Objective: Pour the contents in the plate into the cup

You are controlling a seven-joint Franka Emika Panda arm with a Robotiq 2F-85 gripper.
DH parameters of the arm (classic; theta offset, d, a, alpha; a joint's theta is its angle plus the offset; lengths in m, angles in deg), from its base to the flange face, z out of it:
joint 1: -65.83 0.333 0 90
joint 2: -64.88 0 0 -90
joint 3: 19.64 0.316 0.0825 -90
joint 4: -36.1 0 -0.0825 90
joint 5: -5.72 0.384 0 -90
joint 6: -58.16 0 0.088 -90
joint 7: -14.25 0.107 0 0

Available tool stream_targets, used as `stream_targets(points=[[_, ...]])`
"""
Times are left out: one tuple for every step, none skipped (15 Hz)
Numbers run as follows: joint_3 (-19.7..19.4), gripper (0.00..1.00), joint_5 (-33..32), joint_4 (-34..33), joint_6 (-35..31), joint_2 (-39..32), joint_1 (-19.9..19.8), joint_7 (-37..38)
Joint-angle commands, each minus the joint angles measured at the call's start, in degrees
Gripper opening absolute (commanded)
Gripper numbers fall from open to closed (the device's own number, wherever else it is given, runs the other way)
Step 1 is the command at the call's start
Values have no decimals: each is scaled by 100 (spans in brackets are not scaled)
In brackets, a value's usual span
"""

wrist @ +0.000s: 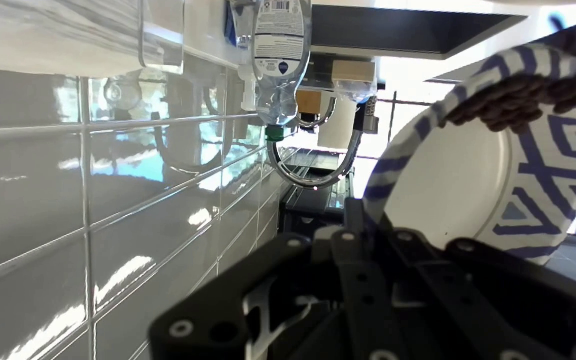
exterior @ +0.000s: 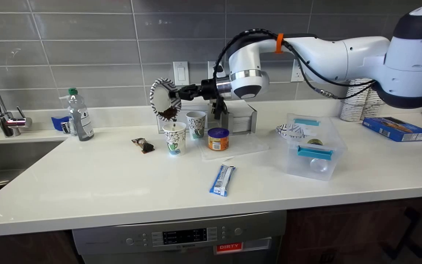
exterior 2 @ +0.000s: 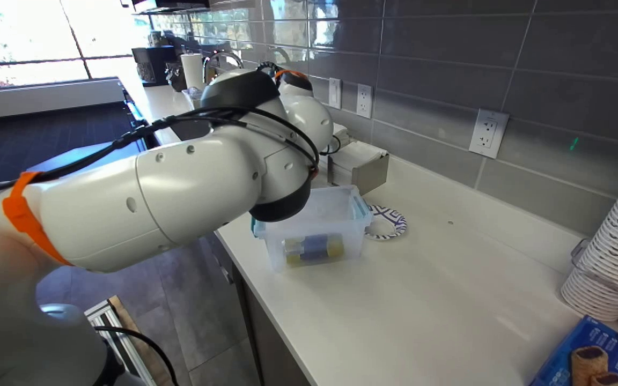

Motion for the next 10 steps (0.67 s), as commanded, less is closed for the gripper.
stream_targets(points=[[335,1,-707,-41,-323,-594,-26,78],[398,1,-897,-44,-368,-701,-33,96],[440,1,-1085,-40,-398,-793,-38,136],[492,1,-1274,-28,-410,-889,-49,167],[549,1,-1455,-28,-406,-988,-53,178],[610,1,-1631,-23,-392,-1091,-67,160],[688,1,-1790,-14,-394,-1203,-86,145],[636,1,-1070,-27,-306,-966,-91,-384],[624,1,-722,-38,-267,-849,-102,-613],[656,1,-542,-44,-256,-849,-125,-789]])
